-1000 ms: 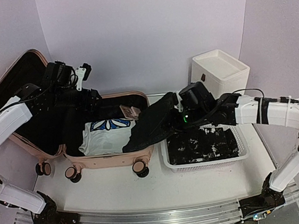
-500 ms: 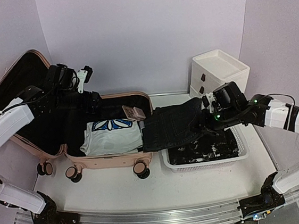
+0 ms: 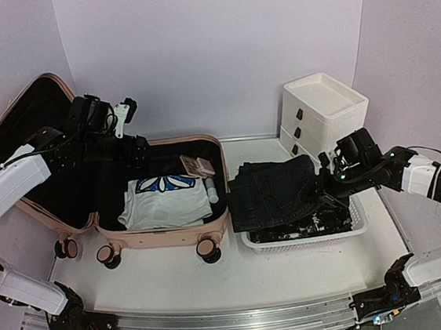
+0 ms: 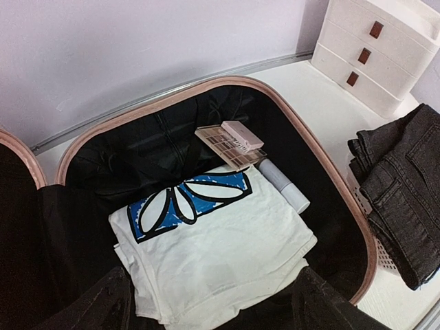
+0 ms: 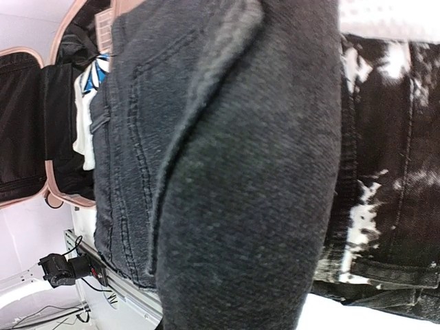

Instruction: Open, take out, and arrange the luggage

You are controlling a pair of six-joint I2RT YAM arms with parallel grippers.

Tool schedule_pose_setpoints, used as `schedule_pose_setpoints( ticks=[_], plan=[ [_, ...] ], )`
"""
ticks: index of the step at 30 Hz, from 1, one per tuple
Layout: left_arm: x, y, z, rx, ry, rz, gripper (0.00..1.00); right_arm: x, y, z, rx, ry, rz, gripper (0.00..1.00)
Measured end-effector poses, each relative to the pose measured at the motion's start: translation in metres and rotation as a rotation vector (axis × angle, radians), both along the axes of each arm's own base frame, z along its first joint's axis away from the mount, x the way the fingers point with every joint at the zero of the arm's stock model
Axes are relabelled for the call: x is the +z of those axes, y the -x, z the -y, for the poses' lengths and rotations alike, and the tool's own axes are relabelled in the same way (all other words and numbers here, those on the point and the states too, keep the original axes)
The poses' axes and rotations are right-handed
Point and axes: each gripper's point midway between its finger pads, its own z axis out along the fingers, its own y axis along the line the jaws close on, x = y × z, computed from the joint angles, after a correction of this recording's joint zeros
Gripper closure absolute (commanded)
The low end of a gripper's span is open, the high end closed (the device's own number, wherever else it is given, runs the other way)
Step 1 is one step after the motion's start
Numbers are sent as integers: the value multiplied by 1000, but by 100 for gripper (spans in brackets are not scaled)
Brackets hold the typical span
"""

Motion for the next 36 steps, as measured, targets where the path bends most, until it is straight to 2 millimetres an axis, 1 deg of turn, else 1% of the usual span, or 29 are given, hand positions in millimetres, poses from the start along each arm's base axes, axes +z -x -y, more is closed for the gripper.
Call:
schedule_pose_setpoints(
  ticks=[6, 9, 12, 20, 27, 31, 32, 36],
  plan=[
    [0, 0, 0, 0, 0, -1, 19, -17, 3, 14, -20, -10, -53, 100],
    [-2, -1, 1, 0, -3, -4, 19, -28, 6, 24, -35, -8, -87, 100],
    [-4, -2, 1, 0, -6, -9, 18, -36, 9, 29, -40, -9, -114, 100],
    [-6, -2, 2, -1, -9, -13, 18, -50, 16, 40, -51, -21, -149, 100],
    [-10, -4, 3, -2, -14, -23, 18, -53, 16, 46, -37, -24, -143, 100],
    [-12, -4, 4, -2, -17, -27, 19, -58, 15, 48, -12, -2, -135, 100],
    [-12, -4, 4, -2, -16, -27, 18, -59, 14, 48, -6, 5, -134, 96],
    [-12, -5, 4, -2, -17, -28, 18, -67, 15, 52, 10, 41, -136, 68]
  ],
)
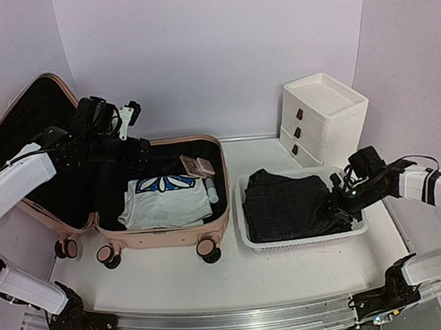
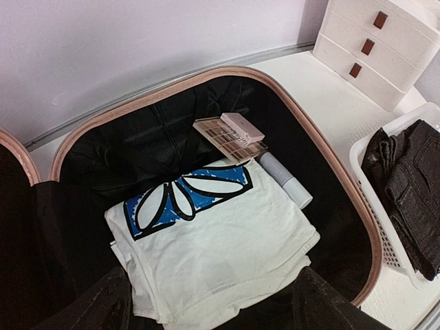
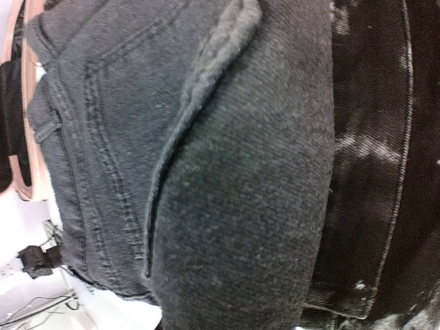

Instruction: Open, take out, and arrange the luggage

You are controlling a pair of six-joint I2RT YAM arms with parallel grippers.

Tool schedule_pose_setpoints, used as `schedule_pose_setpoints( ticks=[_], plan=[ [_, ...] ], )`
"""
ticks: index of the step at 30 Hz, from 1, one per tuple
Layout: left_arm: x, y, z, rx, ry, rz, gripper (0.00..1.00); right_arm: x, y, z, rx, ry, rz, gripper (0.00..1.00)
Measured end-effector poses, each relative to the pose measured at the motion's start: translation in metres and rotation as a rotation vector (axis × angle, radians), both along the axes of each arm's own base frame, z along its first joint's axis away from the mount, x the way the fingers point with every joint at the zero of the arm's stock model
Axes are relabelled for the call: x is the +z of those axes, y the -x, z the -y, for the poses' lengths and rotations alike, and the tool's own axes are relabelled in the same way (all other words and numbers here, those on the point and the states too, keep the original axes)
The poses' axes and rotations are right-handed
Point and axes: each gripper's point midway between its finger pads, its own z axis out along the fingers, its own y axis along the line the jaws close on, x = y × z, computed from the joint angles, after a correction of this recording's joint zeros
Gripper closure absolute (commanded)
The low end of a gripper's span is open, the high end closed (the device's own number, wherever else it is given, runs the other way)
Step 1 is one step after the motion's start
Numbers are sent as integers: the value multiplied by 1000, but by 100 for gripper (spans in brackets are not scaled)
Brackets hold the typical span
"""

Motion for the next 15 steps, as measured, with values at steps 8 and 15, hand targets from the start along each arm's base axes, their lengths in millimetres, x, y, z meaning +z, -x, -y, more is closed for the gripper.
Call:
schedule_pose_setpoints(
  ticks=[8, 15],
  plan=[
    [0, 0, 0, 0, -1, 0, 18, 16, 12, 50, -40, 303, -30, 42],
    [-11, -4, 4, -10, -15, -25, 18, 71, 25, 77, -23, 434, 26, 42]
  ],
)
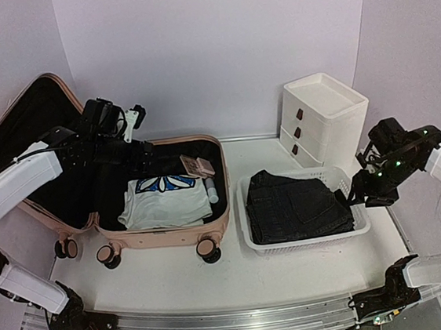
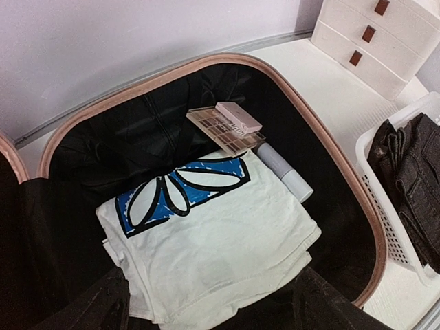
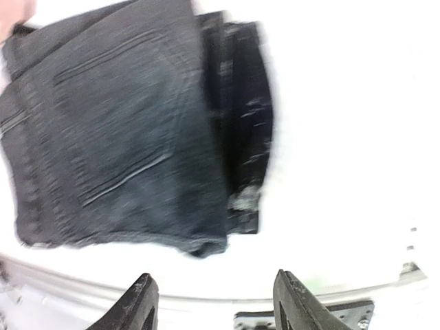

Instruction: Open, take out, and arrange the luggage

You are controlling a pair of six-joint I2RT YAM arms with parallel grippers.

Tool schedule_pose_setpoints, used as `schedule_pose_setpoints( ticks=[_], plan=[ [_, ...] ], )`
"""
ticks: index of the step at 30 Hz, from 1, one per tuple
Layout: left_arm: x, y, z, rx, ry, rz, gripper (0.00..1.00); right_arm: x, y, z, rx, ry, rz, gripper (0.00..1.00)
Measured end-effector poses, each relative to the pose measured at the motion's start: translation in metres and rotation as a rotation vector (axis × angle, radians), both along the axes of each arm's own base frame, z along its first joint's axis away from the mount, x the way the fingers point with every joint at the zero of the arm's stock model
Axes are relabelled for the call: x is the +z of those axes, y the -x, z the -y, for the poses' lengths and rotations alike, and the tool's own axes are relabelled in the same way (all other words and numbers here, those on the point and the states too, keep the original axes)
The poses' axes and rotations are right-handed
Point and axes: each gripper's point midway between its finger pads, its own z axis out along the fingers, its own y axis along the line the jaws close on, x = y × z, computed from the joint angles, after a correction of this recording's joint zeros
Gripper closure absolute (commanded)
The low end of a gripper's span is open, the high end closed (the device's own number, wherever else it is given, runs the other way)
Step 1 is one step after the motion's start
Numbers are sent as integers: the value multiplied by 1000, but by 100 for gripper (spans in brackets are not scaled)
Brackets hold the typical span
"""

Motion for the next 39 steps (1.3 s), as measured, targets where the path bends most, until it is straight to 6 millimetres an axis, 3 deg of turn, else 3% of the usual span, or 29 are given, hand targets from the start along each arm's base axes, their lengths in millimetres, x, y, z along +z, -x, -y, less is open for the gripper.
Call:
schedule_pose_setpoints(
  ticks=[5, 8, 14, 17, 21, 24, 31, 35, 39],
  plan=[
    [-29, -5, 17, -45, -2, -82, 17, -2, -2, -40, 91, -201, -53, 39],
    [-54, -10, 33, -72, 7, -167, 18, -19, -8, -60, 118, -293, -98, 39],
    [-96, -13, 64, -70, 27, -304, 21, -62, -8, -55, 92, -248, -185, 40],
    [-111, -15, 85, -53, 21, -337, 23, -70, -8, -54, 89, -239, -198, 40],
    [-127, -21, 117, -15, 9, -344, 26, -68, -8, -54, 96, -240, -191, 35],
    [-139, -22, 130, 7, 11, -365, 27, -60, -10, -55, 111, -241, -168, 30],
    [-164, -31, 128, 103, 4, -401, 29, -26, -17, -56, 168, -243, -57, 26],
    [-172, -39, 136, 133, 5, -396, 31, -21, -18, -57, 181, -249, -51, 26],
    [-184, -42, 142, 175, -12, -391, 41, -16, -17, -59, 187, -257, -49, 25]
  ],
)
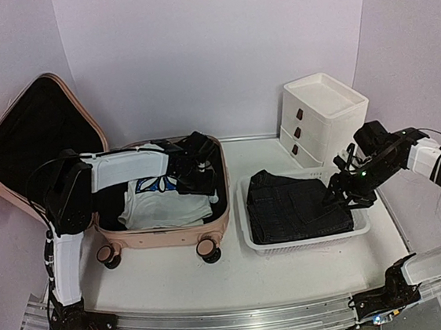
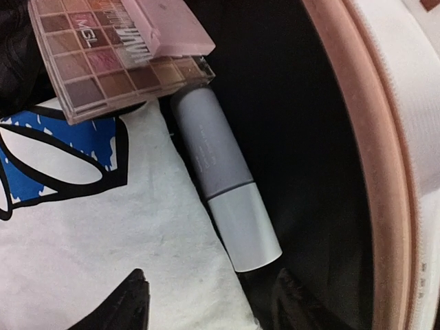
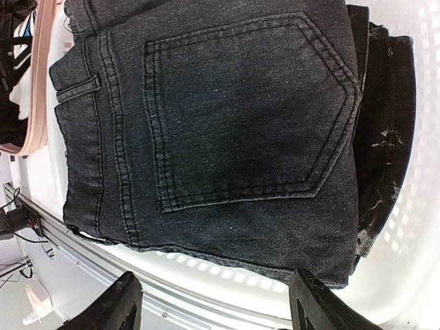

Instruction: Open, take out, and arrange the luggage

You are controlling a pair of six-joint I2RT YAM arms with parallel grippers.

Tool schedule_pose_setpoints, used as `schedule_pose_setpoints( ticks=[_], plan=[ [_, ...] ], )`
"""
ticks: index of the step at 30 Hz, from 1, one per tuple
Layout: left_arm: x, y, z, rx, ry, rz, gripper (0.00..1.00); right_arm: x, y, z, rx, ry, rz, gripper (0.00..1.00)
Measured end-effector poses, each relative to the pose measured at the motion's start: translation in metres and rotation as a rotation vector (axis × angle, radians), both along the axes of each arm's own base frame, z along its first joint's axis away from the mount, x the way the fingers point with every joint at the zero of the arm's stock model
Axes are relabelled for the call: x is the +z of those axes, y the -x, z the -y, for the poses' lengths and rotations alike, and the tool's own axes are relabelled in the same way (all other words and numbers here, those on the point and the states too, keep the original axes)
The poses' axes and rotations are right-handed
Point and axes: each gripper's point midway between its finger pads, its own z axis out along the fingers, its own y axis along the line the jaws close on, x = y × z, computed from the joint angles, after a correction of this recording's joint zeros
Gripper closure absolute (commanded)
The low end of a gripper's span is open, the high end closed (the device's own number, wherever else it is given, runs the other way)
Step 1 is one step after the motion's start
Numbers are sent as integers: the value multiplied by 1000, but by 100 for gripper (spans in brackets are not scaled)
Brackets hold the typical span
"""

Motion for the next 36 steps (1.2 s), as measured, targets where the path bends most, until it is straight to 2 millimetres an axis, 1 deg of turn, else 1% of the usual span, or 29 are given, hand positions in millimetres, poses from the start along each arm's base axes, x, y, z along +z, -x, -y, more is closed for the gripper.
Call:
schedule_pose_setpoints(
  ticks=[1, 4, 11, 16, 19, 23, 25, 26, 31, 33, 36],
  plan=[
    [-2, 0, 0, 9, -6, 0, 43, 1, 0, 0, 0, -1, 1, 25],
    [-10, 2, -4, 31, -33, -9, 44, 4, 3, 1, 0, -2, 6, 24],
    [-16, 1, -8, 54, -52, -13, 42, 8, 3, 0, 5, -4, 11, 24],
    [-34, 2, -12, 58, -99, -41, 41, 14, -2, -2, 10, -9, 11, 24],
    [-44, 2, -13, 61, -120, -54, 36, 19, -8, -4, 13, -16, 22, 24],
    [-44, 0, -13, 63, -131, -55, 28, 26, -15, -8, 18, -28, 31, 24],
    [-46, -2, -12, 66, -139, -51, 28, 28, -19, -11, 19, -39, 32, 24],
    [-46, -3, -12, 67, -147, -50, 29, 29, -21, -13, 19, -46, 33, 24],
    [-49, -6, -13, 69, -177, -37, 45, 37, -33, -23, 17, -81, 45, 24],
    [-48, -8, -16, 69, -186, -32, 52, 45, -41, -31, 27, -90, 62, 24],
    [-48, -10, -17, 59, -189, -29, 66, 62, -52, -49, 62, -109, 112, 24]
  ],
)
